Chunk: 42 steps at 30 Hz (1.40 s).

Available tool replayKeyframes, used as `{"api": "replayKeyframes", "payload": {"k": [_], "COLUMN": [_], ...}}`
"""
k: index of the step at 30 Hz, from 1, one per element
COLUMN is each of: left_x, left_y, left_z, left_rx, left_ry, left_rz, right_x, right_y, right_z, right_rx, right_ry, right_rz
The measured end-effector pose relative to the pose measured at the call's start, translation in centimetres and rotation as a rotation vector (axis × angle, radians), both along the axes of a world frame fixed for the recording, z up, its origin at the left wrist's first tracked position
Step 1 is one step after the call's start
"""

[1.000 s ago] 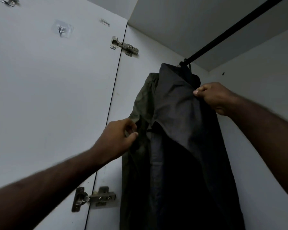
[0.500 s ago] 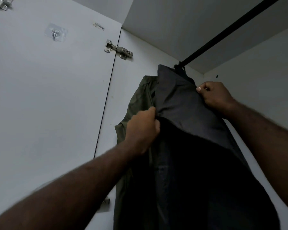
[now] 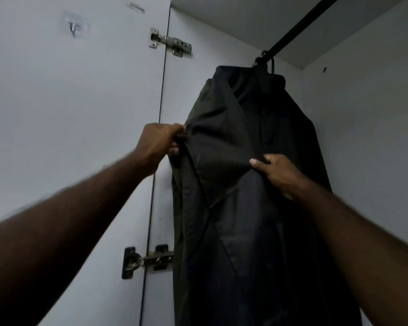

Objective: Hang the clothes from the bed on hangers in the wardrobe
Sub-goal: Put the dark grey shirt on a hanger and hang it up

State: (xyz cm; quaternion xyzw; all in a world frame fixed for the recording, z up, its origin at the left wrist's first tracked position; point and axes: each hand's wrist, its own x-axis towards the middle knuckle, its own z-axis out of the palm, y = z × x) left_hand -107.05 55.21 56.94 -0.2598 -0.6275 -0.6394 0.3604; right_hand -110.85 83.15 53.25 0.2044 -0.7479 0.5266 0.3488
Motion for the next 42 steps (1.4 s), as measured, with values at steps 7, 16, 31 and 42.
{"api": "replayKeyframes", "payload": {"k": [7,16,31,42], "left_x": [-1.5,-3.1,-3.7,-4.1], "left_y": [-0.9,-0.3,-4.0,-3.6], "left_z": [0.0,-0.4,2.6,2.8], "left_rx": [-0.408,-0.661,-0.748,-0.863], "left_ry": [0.185,0.303,0.332,0.371], "left_rz": [0.450,0.809,0.750,0.804], "right_x": [-1.6,-6.5,-7.2,-6.0], "right_y": [-1.3,-9.9,-5.0,-12.6], "right_z": [-4.0,-8.6,-6.7,-5.7], "right_rx": [-0.046,-0.075,-0.375,0.165], "right_ry": [0.234,0.314,0.307,0.786], "right_rz": [-0.703,-0.556,-0.353,-0.609]}}
